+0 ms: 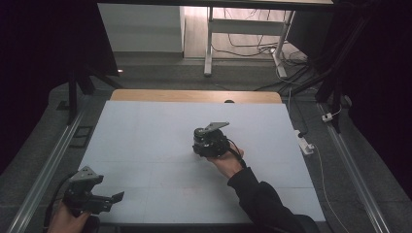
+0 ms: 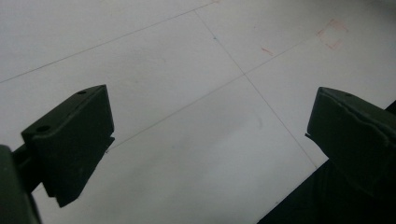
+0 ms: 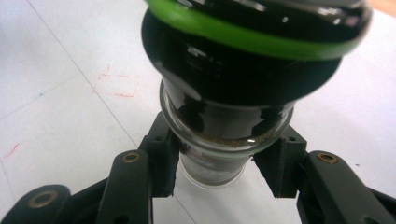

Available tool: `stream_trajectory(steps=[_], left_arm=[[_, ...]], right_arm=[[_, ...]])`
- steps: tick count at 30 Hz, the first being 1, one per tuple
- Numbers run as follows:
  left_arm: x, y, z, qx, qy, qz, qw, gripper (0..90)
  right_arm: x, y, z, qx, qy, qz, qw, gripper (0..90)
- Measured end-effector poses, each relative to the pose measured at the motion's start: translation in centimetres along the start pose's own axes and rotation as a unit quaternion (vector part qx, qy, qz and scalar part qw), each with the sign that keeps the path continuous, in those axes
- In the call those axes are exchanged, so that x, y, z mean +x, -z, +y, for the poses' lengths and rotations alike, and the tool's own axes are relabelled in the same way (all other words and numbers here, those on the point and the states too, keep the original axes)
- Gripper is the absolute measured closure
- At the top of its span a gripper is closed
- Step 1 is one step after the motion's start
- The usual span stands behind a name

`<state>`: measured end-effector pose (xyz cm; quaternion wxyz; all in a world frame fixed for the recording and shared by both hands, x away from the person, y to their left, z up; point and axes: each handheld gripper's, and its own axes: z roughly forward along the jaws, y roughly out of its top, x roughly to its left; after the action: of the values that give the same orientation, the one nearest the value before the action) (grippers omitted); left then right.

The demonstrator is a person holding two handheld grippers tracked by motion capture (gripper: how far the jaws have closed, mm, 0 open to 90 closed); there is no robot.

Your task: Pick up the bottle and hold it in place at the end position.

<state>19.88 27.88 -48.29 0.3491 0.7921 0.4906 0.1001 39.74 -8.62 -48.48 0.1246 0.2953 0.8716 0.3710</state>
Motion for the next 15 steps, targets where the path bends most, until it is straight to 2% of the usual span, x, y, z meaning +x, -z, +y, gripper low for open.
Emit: stream_trajectory(steps=[8,15], left_arm=[[0.0,0.0,0.0,-0.001,-0.001,-0.002,1.0000,1.7],[0.0,0.0,0.0,-0.001,-0.002,-0.003,1.0000,1.7]], right_arm=[[0.3,-1.2,-0.4,0.006,0.000,-0.005,1.0000,52.4],[0.3,-1.5,-0.7,0.012,0.003,-0.010,0.9999,52.4]])
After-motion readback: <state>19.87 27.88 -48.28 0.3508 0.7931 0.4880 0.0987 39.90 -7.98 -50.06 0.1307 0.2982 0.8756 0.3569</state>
